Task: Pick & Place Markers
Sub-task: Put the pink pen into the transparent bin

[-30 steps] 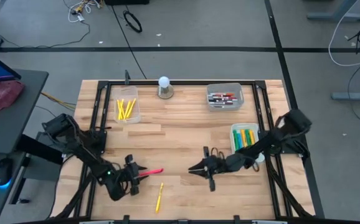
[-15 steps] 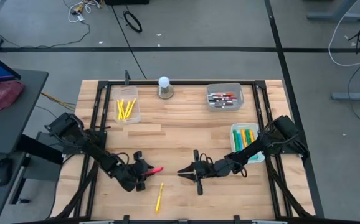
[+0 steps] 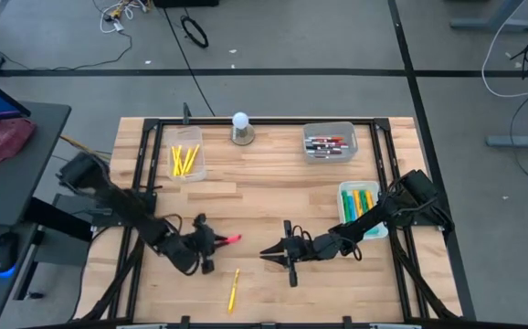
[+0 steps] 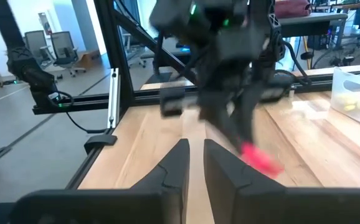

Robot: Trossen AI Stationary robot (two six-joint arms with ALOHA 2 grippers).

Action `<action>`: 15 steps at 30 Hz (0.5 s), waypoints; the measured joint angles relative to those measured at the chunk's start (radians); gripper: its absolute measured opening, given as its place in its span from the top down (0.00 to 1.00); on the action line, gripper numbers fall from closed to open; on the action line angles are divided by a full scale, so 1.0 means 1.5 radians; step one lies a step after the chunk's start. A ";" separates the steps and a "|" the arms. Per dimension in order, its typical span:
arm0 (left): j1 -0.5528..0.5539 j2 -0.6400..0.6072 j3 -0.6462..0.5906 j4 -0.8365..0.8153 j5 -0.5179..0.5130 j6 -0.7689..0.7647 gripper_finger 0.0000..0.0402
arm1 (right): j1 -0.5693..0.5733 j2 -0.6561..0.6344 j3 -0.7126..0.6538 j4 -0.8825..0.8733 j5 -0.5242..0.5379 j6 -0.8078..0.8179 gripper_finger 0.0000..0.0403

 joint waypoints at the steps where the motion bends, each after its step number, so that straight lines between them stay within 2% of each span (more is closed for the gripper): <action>1: 0.004 -0.027 0.001 -0.013 -0.018 0.000 0.89 | 0.000 0.000 0.000 0.000 0.000 0.000 0.88; 9: 0.083 -0.289 0.000 -0.241 -0.155 -0.034 0.89 | -0.001 0.000 0.000 0.000 0.000 0.004 0.88; 15: 0.243 -0.485 0.000 -0.450 -0.145 -0.060 0.89 | -0.002 0.000 0.000 0.000 0.000 0.015 0.88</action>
